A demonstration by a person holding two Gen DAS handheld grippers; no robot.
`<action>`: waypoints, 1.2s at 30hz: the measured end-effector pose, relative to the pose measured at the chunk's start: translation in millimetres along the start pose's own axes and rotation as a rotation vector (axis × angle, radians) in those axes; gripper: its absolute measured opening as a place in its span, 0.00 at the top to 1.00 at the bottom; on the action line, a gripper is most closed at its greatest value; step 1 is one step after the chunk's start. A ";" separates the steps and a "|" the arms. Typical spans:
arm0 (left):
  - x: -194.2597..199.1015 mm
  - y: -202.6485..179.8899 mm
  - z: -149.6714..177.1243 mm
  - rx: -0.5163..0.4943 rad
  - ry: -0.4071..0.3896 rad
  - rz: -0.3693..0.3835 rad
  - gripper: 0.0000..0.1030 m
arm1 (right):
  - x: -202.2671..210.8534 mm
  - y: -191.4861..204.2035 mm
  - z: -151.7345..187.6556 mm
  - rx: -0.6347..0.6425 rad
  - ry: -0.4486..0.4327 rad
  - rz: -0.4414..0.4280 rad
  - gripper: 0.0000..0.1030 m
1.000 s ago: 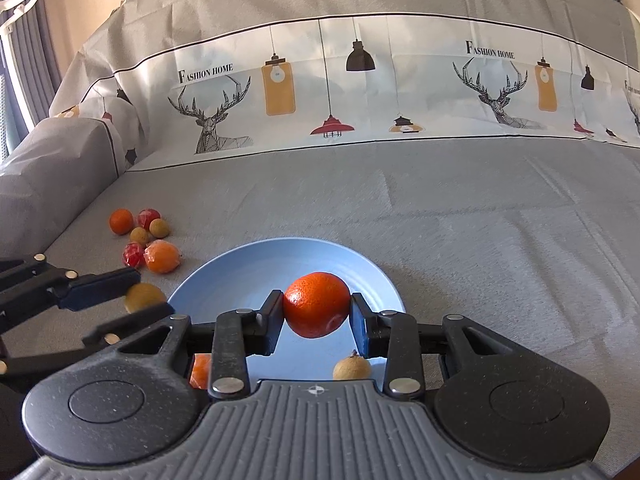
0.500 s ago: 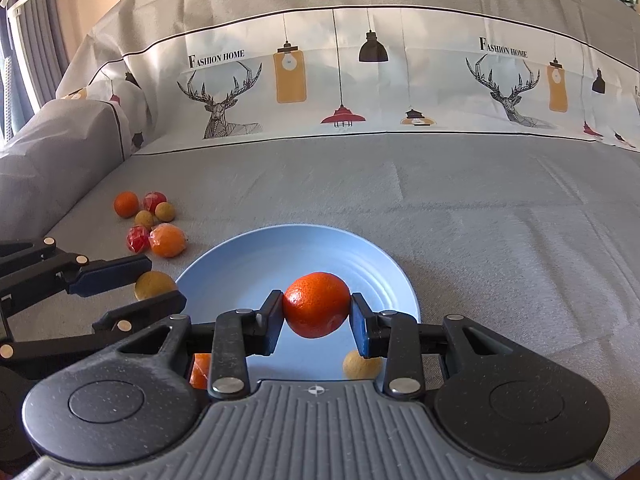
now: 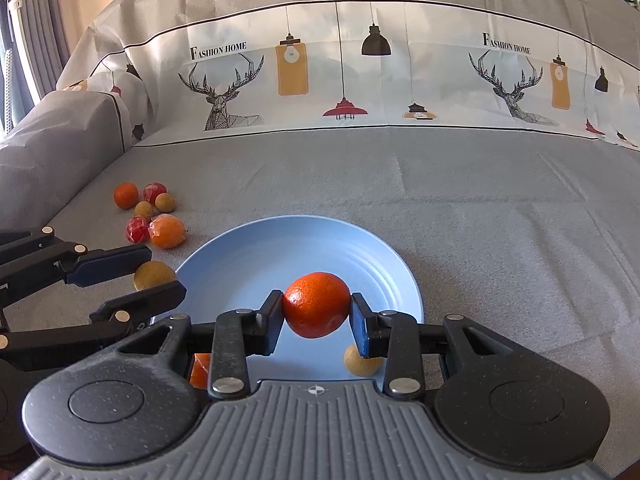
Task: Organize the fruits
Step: 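Carry both fruits over the blue plate and open both grippers to drop them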
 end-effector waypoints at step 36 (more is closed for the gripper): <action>4.3 -3.2 -2.2 0.004 -0.017 0.011 0.61 | -1.9 4.8 2.4 0.004 0.014 0.009 0.63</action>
Point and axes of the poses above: each gripper's, at about its wrist camera, not at the fingertips, and x roughly against the way its jaws point, y to its left, z to its underside, the point moved 6 cm from there along -x, roughly the way its jaws point, and after that the axes turned 7 degrees about z, right-handed, at the moved point
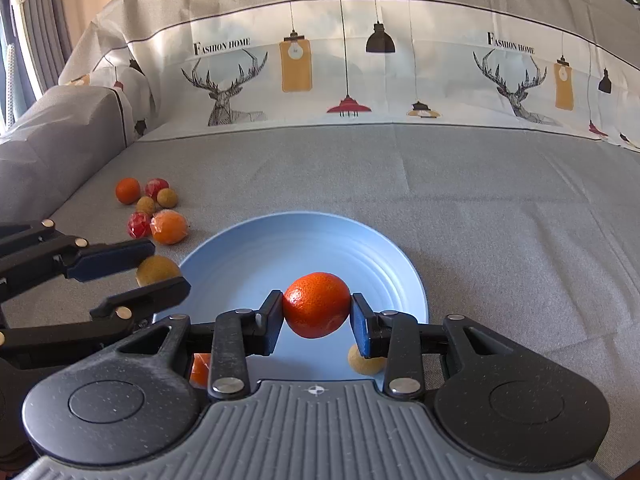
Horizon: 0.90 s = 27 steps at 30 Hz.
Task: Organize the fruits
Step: 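Carry both fruits over the blue plate and open both grippers to drop them, then grasp a red bagged fruit with the left gripper while the right grasps a bagged orange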
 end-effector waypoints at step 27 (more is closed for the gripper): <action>8.2 20.8 -3.7 0.068 -0.046 -0.087 0.56 | -0.1 -4.3 -3.7 -0.026 -0.005 0.017 0.53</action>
Point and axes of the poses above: each gripper's, at about its wrist camera, not at the fingertips, and x roughly against the way its jaws point, y to its left, z to its underside, the point moved 6 cm from there along -x, roughly the way its jaws point, and after that the axes turned 7 degrees about z, right-handed, at the moved point
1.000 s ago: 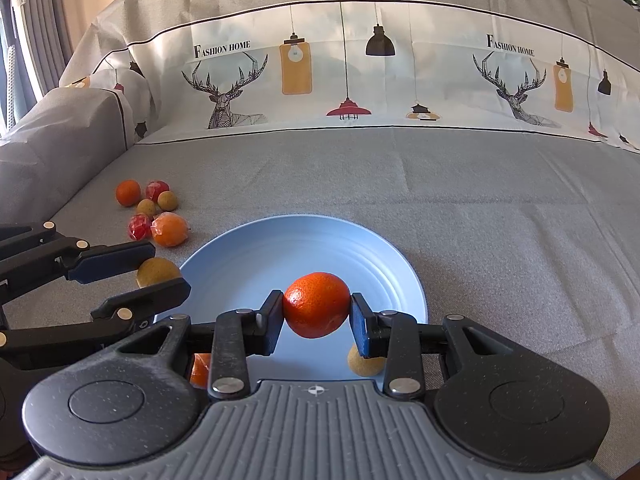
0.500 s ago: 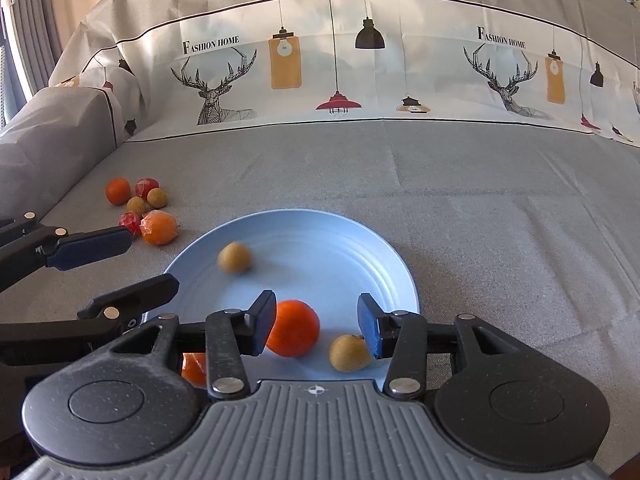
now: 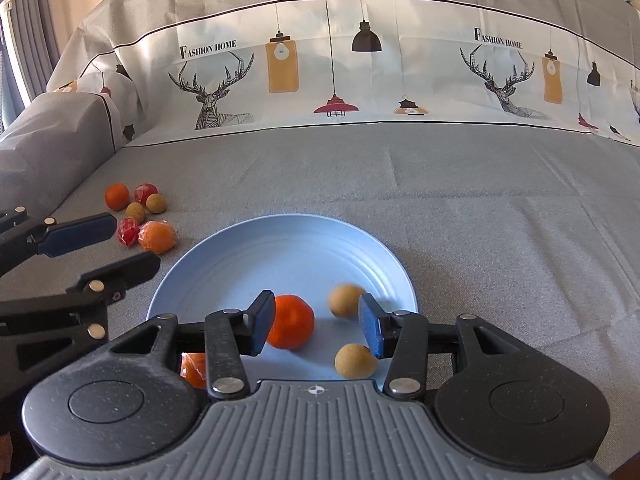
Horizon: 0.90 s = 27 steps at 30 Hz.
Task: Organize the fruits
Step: 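Grasp a red bagged fruit with the left gripper while the right grasps a bagged orange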
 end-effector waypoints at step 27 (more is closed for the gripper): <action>-22.5 135.8 -11.3 0.398 0.054 -0.010 0.57 | 0.3 41.0 -19.8 -0.003 -0.049 -0.114 0.53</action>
Point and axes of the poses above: each gripper's, at about its wrist camera, not at the fingertips, and x roughly against the way its jaws point, y to its left, z to its underside, the point moved 6 cm from there along -x, roughly the way its jaws point, and after that the axes turned 7 degrees about z, right-handed, at the moved point
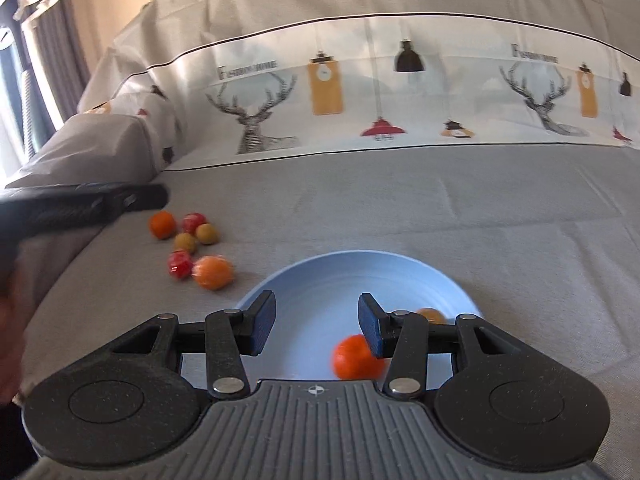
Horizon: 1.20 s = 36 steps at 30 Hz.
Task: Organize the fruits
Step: 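Grasp a red bagged fruit with the left gripper while the right grasps a bagged orange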
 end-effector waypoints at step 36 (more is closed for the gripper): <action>-41.5 98.8 48.7 0.413 0.181 -0.166 0.68 | -113.4 110.3 -33.2 0.089 0.086 -0.066 0.40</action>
Point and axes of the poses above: each gripper's, at about its wrist camera, not at the fingertips, and x roughly against the way its jaws point, y to its left, z to its underside, the point moved 6 cm from there along -x, roughly the way its jaws point, and after that the axes turned 7 degrees about z, right-handed, at the moved point
